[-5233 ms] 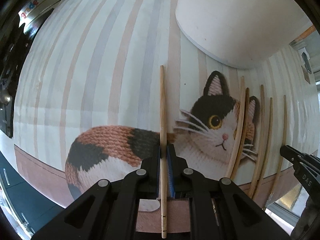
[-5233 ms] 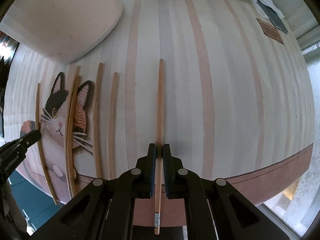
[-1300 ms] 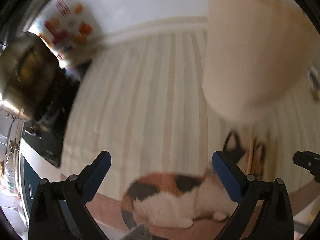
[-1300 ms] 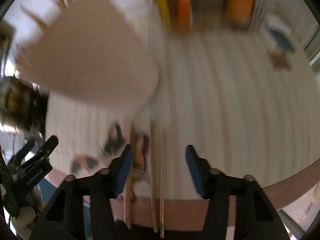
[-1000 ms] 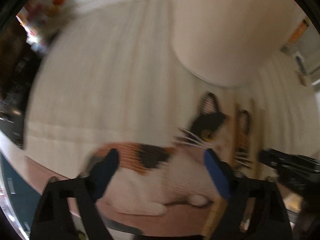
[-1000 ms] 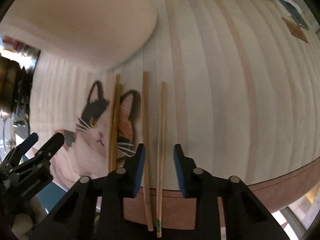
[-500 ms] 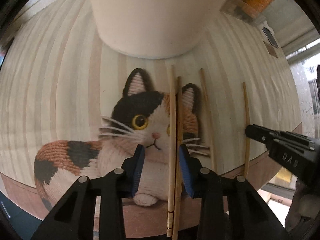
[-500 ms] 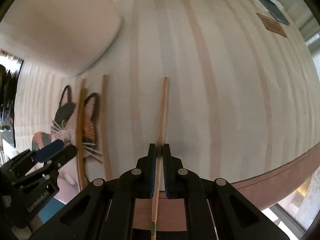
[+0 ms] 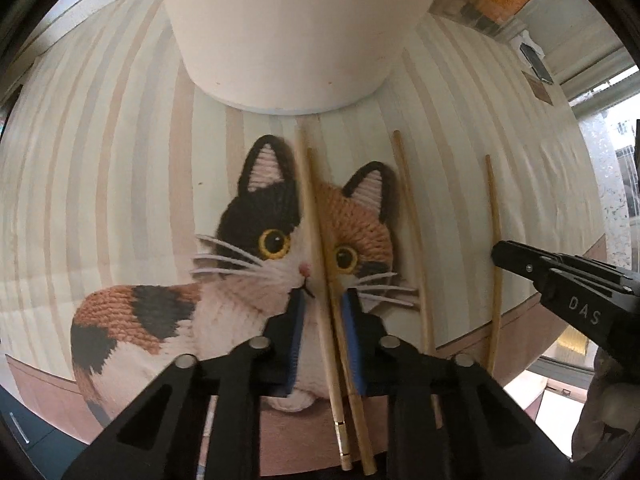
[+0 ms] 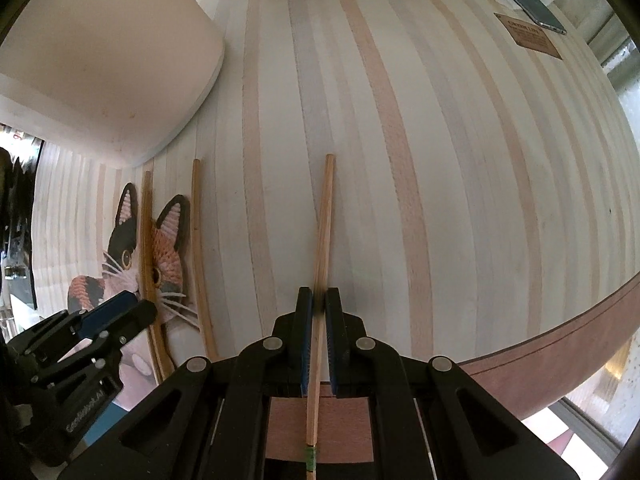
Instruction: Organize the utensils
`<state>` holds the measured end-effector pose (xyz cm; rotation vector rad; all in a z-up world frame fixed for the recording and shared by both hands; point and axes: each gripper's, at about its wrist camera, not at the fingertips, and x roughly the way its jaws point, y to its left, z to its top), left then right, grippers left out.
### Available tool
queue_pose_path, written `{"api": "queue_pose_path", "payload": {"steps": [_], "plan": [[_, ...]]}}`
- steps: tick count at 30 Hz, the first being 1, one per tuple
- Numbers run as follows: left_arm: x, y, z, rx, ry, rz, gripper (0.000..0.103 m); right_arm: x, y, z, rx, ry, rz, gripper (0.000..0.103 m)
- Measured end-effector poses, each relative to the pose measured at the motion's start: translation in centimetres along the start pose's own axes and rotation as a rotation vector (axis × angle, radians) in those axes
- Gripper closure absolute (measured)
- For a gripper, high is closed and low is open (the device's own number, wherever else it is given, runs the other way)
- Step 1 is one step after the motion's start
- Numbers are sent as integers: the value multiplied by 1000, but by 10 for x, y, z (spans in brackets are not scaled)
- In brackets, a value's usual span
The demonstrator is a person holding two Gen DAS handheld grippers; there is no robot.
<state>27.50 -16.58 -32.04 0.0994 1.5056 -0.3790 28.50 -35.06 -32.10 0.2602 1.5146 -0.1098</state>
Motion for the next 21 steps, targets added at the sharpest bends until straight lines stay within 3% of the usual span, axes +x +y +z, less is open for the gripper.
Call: {"api": "queue_pose_path", "payload": {"steps": [7,12,16,21], "plan": [[-10,35,-9,-76,-10,-7,95,5,2,1,5,0,5,96],[-7,63,-11,-183,14,-137,94,5,3,2,5,3,3,96],[-8,79,-15,-235,10,-174,91,5,5,4,7,4,7,96],[-9,62,-13,-230,12,-162,91,4,7,3,10,2,9,96]]}}
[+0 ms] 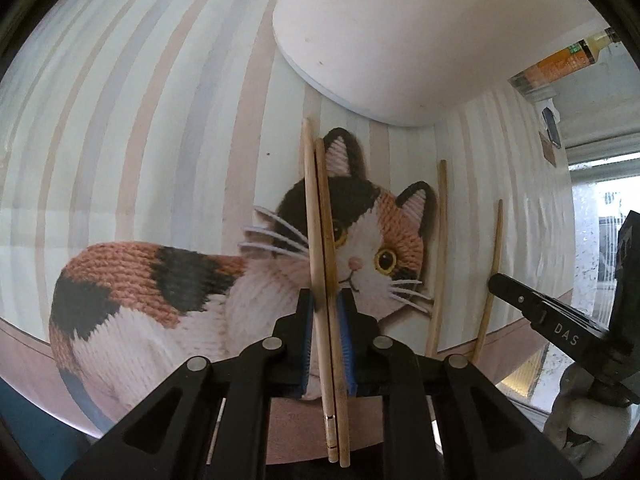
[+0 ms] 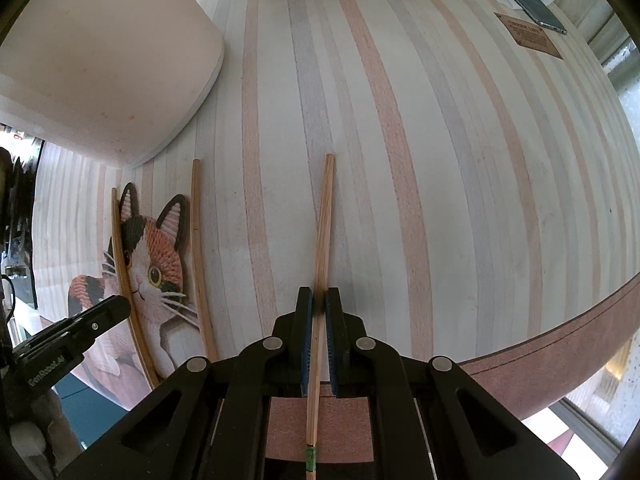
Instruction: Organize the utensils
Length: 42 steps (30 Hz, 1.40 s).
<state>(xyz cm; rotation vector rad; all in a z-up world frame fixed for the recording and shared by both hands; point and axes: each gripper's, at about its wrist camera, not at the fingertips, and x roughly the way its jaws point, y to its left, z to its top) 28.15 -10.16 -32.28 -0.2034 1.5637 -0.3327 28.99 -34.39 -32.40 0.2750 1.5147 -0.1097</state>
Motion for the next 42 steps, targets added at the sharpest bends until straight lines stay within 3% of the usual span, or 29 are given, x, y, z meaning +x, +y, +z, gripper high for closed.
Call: {"api": "queue_pose_path", "payload": {"steps": [7,11,17,23,30,33,42], "plan": [[-8,17,-2,-55,-2,-40,91,1,-6,-2,9,-1,20,96],[-9,3,-2,9,-16,58,94,0,-6,-3,5,-1,17,96],[-4,-14,-3,70,-23,136,95,1,-5,-1,-2,-1,13,96],[-15,0,0,14,-63,242,100,1,-3,0,-22,7,8,96],[-19,20,4,-50,-45,225,97,3,6,1,-61,18,-37,96],[-16,27,3,-35,-9,223,96,4,17,-1,-104,17,-77,95],[-1,3,-2,24,-34,299,95,11,51,-26,-255,34,-178,95]]}}
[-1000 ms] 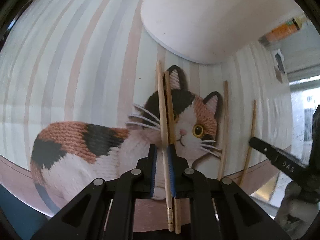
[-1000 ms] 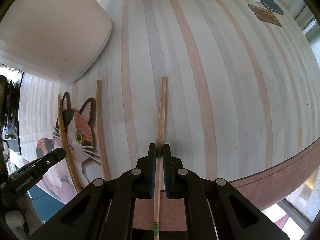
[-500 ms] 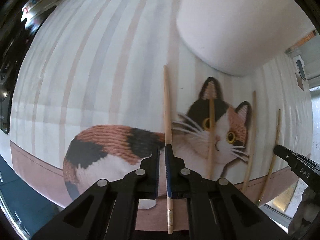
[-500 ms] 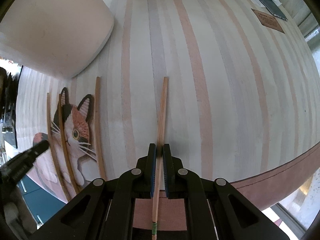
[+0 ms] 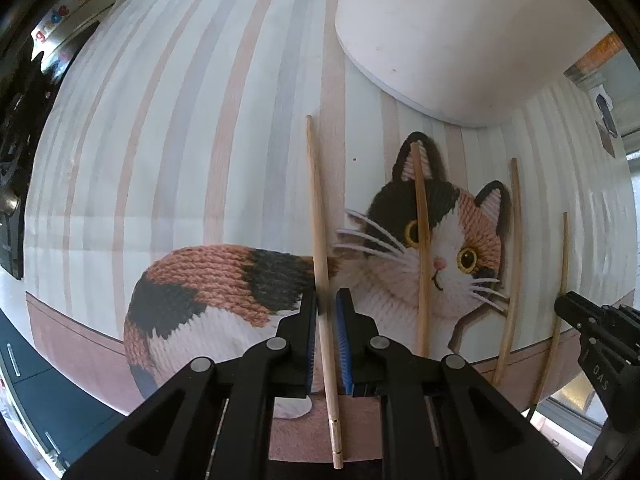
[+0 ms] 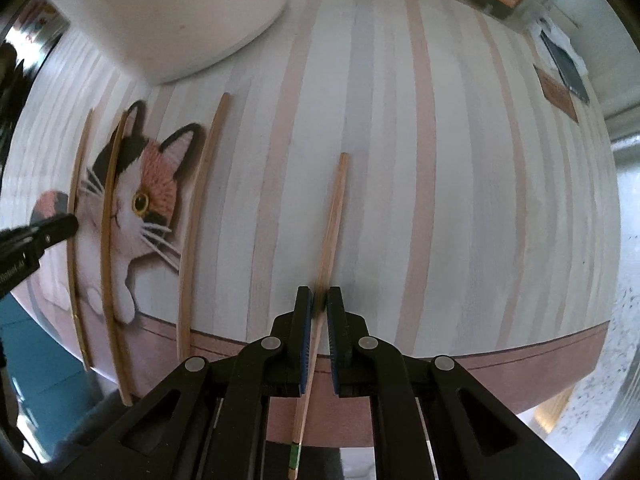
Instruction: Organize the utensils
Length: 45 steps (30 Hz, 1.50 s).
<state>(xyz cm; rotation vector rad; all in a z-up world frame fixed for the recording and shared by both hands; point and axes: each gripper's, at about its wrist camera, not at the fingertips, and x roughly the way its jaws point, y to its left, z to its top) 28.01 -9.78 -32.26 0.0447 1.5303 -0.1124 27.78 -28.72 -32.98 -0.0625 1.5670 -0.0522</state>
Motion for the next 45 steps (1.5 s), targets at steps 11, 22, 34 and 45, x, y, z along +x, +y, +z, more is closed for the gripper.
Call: {"api": "queue_pose_path", "payload": {"steps": [11,22,34,45], "plan": [[8,-32,16,39,-5,29,98,2,6,21,15,53,0,89],[9,-30,22,33,23,31,98,9,2,20,43,81,15,63],[-1,-14,10,1,-40,25,99,-16,-21,39,131,16,64,96],[-80,12,1,-73,-248,5,99,-86,-41,52,150,-155,133,96]]}}
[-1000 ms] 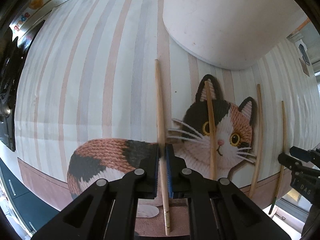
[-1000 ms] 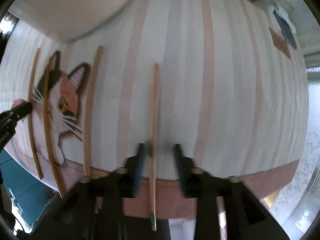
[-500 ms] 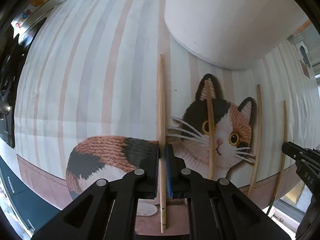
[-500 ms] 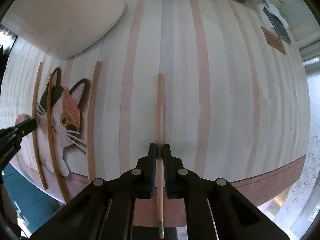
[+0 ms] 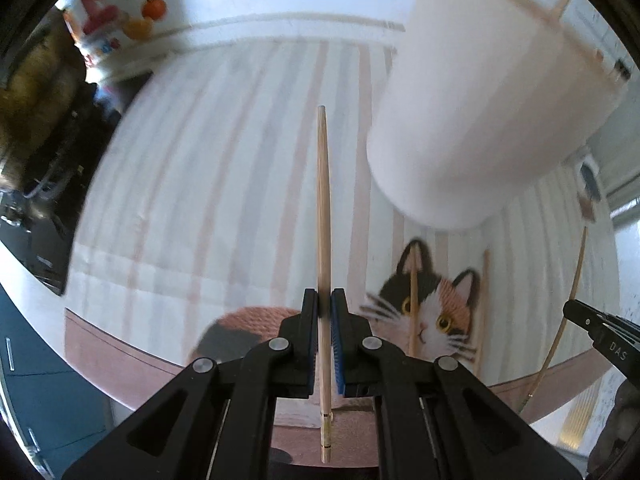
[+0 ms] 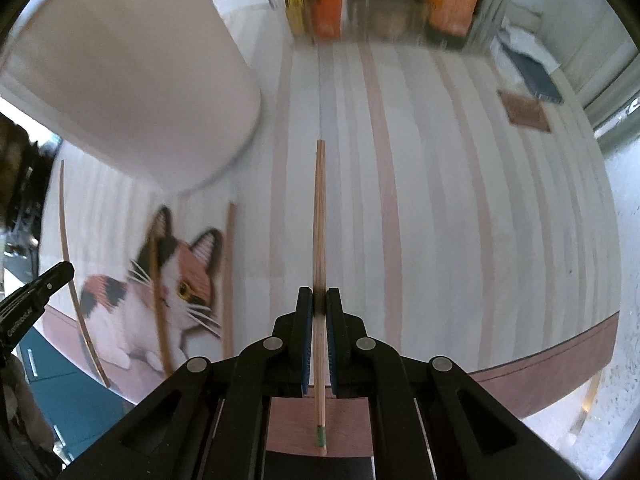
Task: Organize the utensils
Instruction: 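Lift the left tool's chopstick into the holder while the right tool inserts its own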
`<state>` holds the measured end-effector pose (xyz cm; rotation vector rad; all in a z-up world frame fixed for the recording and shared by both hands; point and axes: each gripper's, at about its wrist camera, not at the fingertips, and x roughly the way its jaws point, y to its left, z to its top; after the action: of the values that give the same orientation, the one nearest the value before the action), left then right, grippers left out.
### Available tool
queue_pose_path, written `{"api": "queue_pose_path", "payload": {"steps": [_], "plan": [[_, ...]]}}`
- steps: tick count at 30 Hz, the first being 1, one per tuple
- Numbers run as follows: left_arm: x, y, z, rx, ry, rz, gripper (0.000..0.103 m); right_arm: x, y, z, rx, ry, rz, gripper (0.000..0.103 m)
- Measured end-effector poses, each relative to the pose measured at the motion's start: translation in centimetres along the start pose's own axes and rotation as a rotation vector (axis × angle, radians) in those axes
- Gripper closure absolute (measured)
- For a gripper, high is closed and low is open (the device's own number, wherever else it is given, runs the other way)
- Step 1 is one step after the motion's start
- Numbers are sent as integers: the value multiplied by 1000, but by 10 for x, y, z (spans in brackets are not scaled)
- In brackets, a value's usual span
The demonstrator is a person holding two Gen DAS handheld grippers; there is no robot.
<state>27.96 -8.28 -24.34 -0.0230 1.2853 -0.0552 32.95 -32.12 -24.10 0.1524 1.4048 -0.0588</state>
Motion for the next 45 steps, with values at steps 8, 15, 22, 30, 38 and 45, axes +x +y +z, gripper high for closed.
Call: {"api": "queue_pose_path", "payload": {"steps": [8,15,22,30,38,45], "plan": [[-59,6,24,-30,-155,-6,99,-34,0,-2,2,-161,18,96],[-108,12,43,-90,-269,-79,99,-72,8,8,25,-258,99,96],[-176,19,58,-125,-430,-133,99,-124,15,24,37,-372,169,96],[-220,10,82,-138,-567,-175,99,-185,16,43,63,-497,248,96],[-230,-4,111,-155,-611,-237,99,-234,15,58,89,-584,280,96],[-244,-18,136,-143,-662,-263,99,-271,8,66,99,-657,286,96]]}}
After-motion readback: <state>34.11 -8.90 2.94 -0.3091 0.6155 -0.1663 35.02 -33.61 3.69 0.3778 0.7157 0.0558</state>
